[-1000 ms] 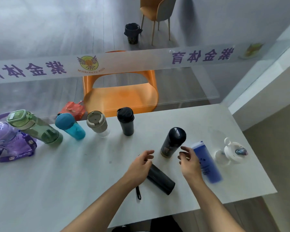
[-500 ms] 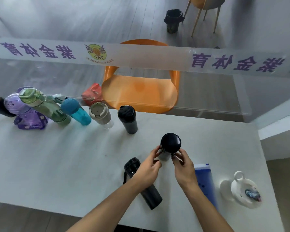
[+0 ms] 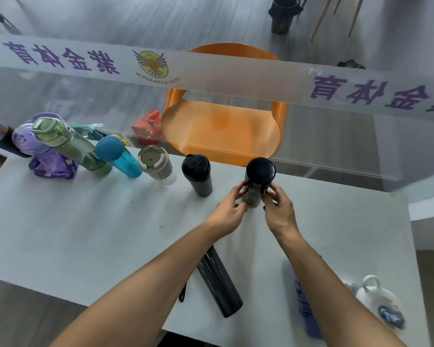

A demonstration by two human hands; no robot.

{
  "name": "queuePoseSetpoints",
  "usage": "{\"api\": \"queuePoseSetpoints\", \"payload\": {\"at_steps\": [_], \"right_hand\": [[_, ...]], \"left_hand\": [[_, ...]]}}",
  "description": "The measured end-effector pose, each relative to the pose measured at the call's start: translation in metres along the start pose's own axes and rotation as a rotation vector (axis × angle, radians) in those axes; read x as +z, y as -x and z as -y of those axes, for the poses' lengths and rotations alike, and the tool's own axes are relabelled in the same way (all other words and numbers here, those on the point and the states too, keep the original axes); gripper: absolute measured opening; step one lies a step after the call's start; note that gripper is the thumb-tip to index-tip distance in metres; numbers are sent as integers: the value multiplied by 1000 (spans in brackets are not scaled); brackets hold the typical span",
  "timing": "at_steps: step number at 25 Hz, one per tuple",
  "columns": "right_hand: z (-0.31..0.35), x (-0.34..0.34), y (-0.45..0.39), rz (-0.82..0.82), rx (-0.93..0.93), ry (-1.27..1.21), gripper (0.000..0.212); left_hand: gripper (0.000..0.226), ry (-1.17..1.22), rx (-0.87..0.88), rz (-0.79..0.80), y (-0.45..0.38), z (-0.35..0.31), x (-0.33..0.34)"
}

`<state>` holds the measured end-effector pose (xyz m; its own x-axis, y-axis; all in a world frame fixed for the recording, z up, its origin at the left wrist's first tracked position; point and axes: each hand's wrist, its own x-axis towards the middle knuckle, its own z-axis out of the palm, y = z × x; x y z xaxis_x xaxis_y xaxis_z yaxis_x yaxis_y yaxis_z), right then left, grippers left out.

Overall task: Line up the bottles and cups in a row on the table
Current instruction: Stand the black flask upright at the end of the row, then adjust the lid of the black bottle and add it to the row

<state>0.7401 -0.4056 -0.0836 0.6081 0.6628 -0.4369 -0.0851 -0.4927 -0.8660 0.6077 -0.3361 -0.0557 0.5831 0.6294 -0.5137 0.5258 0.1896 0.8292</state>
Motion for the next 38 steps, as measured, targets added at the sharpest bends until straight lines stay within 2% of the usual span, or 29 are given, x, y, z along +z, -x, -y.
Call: {"api": "queuePoseSetpoints", "payload": {"at_steps": [5, 9, 12, 15, 17, 20, 22, 23, 26, 29, 34, 38], "right_hand": [[1, -2, -1, 25, 8, 9, 37], [0, -5, 7, 11, 74, 60, 51], [-16, -4, 28, 28, 80, 138, 42], [-45, 4, 58, 161, 94, 272, 31], [-62, 12, 77, 261, 131, 351, 31], [-77, 28, 100, 348, 177, 423, 38], [-81, 43, 113, 400, 208, 427, 45], [-84, 50, 118, 421, 222, 422, 46], [-89, 66, 132, 425, 231, 380, 40], [-84, 67, 149, 280, 237, 241, 34], [-67, 54, 175, 24, 87, 94, 21], [-63, 45, 192, -67, 19, 73, 23]], "left_hand": [[67, -7, 21, 28, -1, 5, 0], [67, -70, -17, 6, 3, 11, -7], [60, -110, -94, -129, 26, 27, -17], [44, -168, -108, -321, 66, 56, -26], [35, -176, -174, -391, 93, 83, -26], [30, -110, -424, -336, 115, 121, -21], [35, 106, -557, -234, 121, 134, -16], [39, 193, -567, -180, 122, 137, -14], [51, 327, -502, -95, 129, 139, -13], [50, 373, -372, -38, 138, 129, -19], [47, 235, -104, 8, 148, 107, -28], [51, 137, -10, 69, 149, 110, -27]]}}
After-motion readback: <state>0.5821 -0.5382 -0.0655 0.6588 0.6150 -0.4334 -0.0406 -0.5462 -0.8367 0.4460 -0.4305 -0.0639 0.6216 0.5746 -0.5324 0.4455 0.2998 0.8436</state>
